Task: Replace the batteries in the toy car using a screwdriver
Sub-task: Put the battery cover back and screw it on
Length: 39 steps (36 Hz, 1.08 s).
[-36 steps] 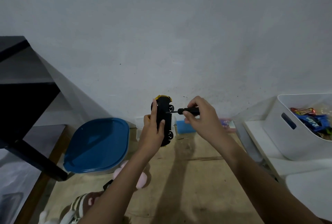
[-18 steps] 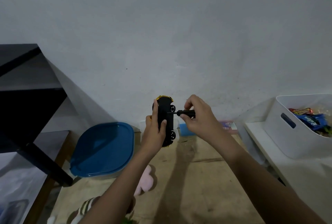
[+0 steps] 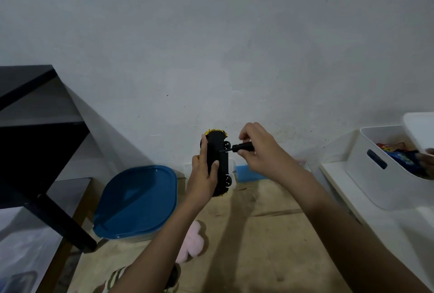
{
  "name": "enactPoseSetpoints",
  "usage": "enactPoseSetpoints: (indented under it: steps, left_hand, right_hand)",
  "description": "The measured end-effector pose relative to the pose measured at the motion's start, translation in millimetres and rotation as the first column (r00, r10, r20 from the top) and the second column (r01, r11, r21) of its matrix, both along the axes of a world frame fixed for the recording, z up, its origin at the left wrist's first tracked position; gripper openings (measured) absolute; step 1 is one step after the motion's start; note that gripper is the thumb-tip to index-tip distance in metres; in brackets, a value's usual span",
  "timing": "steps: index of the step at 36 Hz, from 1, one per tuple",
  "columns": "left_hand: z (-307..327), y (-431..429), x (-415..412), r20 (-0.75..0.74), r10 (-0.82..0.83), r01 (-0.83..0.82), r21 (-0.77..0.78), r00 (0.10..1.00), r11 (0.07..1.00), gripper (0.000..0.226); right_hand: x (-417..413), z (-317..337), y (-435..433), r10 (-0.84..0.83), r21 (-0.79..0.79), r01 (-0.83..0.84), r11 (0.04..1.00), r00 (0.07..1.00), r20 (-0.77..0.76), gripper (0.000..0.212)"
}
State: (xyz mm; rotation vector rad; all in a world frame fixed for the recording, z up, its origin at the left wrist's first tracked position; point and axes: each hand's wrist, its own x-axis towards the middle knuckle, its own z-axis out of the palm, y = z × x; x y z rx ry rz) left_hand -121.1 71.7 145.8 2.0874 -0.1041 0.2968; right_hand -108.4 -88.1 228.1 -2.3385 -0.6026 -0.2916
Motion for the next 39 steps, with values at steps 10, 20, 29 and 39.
enactPoseSetpoints:
  steps: [10,20,29,39]
  left_hand:
    - [-0.7,4.1,5.8,-0.027,0.028,-0.029,-0.036,0.999,0.999,0.066]
    - [-3.8,3.2,8.3,-0.061,-0.004,-0.013,-0.28,0.998,0.96,0.09]
    - [-4.6,-0.2,5.8,-0.084,-0.086,0.054,-0.326,0.993,0.944,0.091]
    - [-9.4,-10.3,8.2,-0.082,-0.088,0.062,-0.277,0.993,0.959,0.085]
  right_hand:
    - [3.0,-10.6,0.2,-0.107,-0.063,0.106,0.992,0.994,-0.016,0.022]
    - [4.3,-2.8,4.9,0.077,-0.075,-0.063,0.995,0.978,0.196,0.011]
    - [3.9,13.5,3.3,0.042,-0.089,-0.029,0.996,0.989,0.145,0.018]
    - [8.1,7.6,-3.7,-0.026,-0.116,0.044,0.992,0.988,0.151,0.021]
